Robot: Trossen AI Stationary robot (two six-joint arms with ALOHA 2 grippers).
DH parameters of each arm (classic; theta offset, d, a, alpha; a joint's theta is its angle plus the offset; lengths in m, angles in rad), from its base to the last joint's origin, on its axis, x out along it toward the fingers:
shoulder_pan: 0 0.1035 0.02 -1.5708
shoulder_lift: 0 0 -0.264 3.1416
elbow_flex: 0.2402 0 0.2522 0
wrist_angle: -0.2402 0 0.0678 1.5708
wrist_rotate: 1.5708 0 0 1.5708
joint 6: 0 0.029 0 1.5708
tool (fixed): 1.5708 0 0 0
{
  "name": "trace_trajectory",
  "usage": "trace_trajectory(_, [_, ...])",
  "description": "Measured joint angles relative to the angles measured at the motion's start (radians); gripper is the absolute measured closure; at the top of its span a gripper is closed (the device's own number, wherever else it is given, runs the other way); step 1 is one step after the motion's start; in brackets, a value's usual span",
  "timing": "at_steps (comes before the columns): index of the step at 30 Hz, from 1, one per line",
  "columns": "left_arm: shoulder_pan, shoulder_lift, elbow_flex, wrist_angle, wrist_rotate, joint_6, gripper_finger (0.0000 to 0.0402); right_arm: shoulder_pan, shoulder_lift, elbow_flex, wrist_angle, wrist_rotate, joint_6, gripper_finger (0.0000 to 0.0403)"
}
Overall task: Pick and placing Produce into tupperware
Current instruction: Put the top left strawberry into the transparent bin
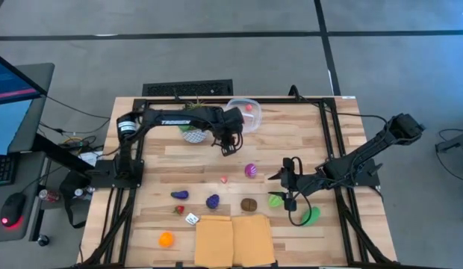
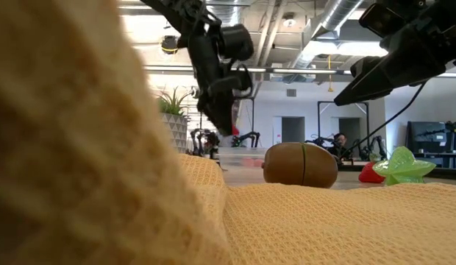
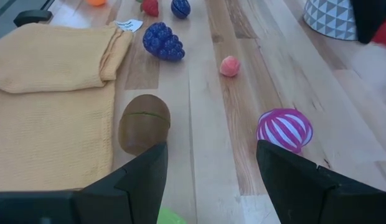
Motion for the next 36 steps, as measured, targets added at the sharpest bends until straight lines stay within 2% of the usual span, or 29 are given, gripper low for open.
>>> trace_trajectory(7, [0.014, -0.045, 0.0, 0.063, -0.051, 0.026, 0.0267, 0.0, 0.0, 0.0, 0.003, 0.001, 0.0, 0.0133])
trace_trajectory(20, [0.094, -0.039, -0.001, 0.248, -0.028, 0.079, 0.0266, 0.0, 0.0, 0.0, 0.003, 0.001, 0.0, 0.0133])
trace_trajectory(25, [0.141, -0.039, -0.001, 0.284, 0.033, 0.086, 0.0266, 0.0, 0.0, 0.0, 0.003, 0.001, 0.0, 0.0133])
trace_trajectory(36, [0.181, -0.036, -0.001, 0.351, 0.1, 0.088, 0.0266, 0.0, 0.0, 0.0, 0.003, 0.002, -0.001, 0.0133])
